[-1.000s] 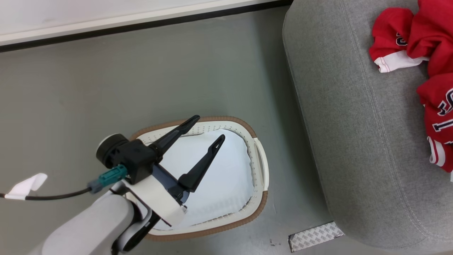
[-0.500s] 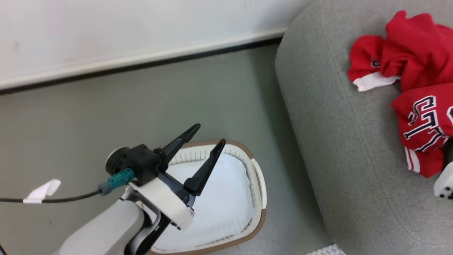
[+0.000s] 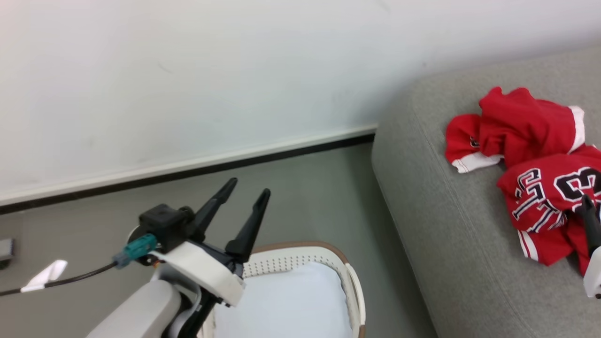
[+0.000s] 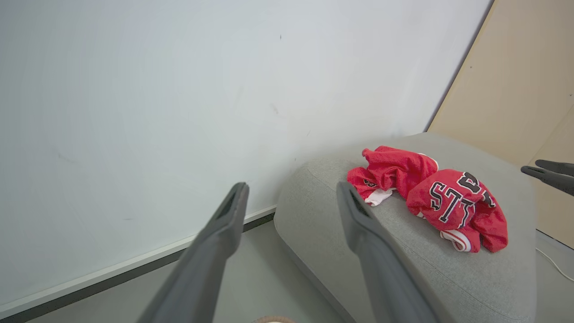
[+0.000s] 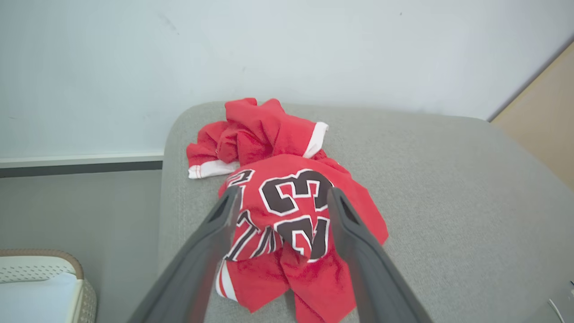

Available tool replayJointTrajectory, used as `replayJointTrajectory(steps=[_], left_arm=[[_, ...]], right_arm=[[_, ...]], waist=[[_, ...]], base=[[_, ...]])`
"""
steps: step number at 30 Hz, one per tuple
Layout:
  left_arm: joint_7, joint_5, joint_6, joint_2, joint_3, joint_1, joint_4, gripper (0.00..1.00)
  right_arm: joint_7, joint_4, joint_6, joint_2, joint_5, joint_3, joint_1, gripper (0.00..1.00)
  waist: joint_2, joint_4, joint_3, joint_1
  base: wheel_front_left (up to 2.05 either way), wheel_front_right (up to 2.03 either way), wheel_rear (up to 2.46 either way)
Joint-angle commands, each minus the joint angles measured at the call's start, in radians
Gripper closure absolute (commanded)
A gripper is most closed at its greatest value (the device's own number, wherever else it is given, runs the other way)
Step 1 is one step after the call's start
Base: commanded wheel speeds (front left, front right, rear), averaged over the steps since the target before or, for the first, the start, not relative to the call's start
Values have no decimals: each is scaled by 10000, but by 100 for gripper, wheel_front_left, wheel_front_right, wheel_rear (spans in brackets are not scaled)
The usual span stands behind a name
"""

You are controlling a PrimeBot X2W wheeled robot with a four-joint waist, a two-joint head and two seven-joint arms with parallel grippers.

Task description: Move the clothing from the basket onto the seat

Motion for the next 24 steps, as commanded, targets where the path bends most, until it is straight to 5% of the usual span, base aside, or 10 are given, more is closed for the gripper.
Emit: replayJointTrajectory(steps=[1, 11, 24], left_arm=[[-16, -60, 40, -13, 92, 215, 50, 0], [-12, 316, 312, -237, 2221, 1319, 299, 0], [-12, 1313, 71, -904, 4883, 3286, 373, 0]], right_arm=[[25, -89, -23, -33, 127, 28, 160, 0], [-1136, -1505, -23, 566, 719, 415, 421, 0], [-4456, -199, -23, 1680, 1028, 1198, 1198, 0]], waist=[[0, 337, -394, 3], [0, 1425, -1320, 3], [0, 2582, -1780, 3]], base=[[0, 0, 0], [0, 0, 0], [0, 0, 0]])
